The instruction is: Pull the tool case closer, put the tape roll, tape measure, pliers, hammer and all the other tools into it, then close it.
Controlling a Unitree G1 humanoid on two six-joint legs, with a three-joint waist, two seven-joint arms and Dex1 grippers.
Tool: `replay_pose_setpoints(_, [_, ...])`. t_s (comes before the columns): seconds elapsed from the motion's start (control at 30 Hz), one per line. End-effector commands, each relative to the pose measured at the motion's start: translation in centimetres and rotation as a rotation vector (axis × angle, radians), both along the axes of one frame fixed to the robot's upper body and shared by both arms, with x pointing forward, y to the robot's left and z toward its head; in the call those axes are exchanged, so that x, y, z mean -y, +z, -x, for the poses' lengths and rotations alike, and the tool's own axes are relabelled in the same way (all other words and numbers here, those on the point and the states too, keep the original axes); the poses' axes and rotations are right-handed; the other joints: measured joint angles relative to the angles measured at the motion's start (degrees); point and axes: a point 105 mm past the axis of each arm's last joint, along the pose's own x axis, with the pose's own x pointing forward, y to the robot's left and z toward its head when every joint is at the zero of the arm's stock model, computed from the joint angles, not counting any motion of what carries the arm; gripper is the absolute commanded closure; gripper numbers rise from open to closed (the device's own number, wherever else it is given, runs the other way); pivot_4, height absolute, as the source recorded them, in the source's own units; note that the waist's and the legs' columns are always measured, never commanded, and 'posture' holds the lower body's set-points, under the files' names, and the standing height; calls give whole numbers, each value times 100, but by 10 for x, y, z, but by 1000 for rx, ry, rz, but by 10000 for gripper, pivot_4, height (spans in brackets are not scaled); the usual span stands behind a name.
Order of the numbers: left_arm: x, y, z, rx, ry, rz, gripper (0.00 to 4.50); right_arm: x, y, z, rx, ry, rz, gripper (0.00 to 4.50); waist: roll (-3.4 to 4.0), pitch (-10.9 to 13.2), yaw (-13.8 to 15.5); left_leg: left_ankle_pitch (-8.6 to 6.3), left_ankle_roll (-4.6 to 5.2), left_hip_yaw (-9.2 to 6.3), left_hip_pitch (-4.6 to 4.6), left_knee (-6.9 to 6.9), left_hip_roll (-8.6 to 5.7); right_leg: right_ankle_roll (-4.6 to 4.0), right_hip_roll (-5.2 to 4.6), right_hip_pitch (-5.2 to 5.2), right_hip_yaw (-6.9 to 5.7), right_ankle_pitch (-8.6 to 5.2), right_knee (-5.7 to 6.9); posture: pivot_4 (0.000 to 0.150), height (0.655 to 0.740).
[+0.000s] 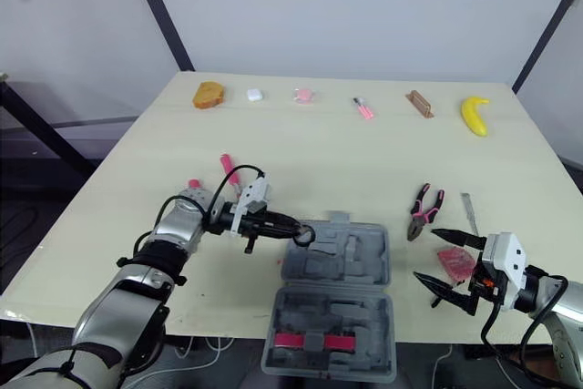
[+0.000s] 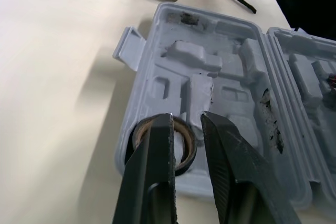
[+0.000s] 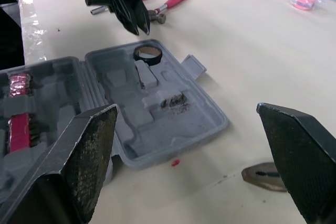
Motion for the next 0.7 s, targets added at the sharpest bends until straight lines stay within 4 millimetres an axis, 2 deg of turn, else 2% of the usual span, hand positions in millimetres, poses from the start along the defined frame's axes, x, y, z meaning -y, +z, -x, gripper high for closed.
replay_pose_setpoints(0.03, [9, 2, -5, 68, -14, 17, 36836, -5, 9, 0, 47, 12, -5, 0, 0, 0, -6, 0, 0, 0, 0, 0, 0, 0, 0, 0, 0, 0, 0, 1500, 7400])
replay_pose_setpoints(0.1, [14, 1, -7, 87, -7, 33, 36836, -7, 12, -1, 52, 15, -15, 0, 0, 0, -9, 0, 0, 0, 1, 0, 0, 0, 0, 0, 0, 0, 0, 1500, 7400])
replay_pose_setpoints(0.2, [18, -12, -6, 86, -6, -6, 36836, -11, 15, -3, 62, 11, -37, 0, 0, 0, -20, 0, 0, -1, 1, -1, 0, 0, 1, -1, 0, 0, 1, 1500, 7400])
replay_pose_setpoints(0.3, [14, -30, -4, 87, -6, -102, 36836, -13, 14, -3, 60, 15, -34, 0, 0, 0, -14, 0, 0, -2, 1, -1, 0, 0, 1, -1, -1, 0, 1, 1500, 7400])
replay_pose_setpoints(0.47, [8, -37, -4, 97, 8, -146, 36836, -13, 13, -3, 59, 19, -26, 0, 2, -6, -4, 0, 0, -4, 9, -1, -1, 0, 1, 11, 0, 0, 0, 1500, 7400])
replay_pose_setpoints(0.53, [12, -31, -7, 100, 29, -88, 36836, -13, 13, -4, 60, 20, -24, 0, 6, -9, -8, 0, 0, -5, 16, -1, -1, 0, 1, 16, 0, 0, 3, 1500, 7400])
replay_pose_setpoints(0.7, [25, 5, -9, 119, 20, 126, 36836, -13, 13, -8, 50, -21, -65, 0, 5, -8, -10, 0, 0, -6, 11, -1, -1, 0, 2, 13, -1, 0, 3, 1500, 7400])
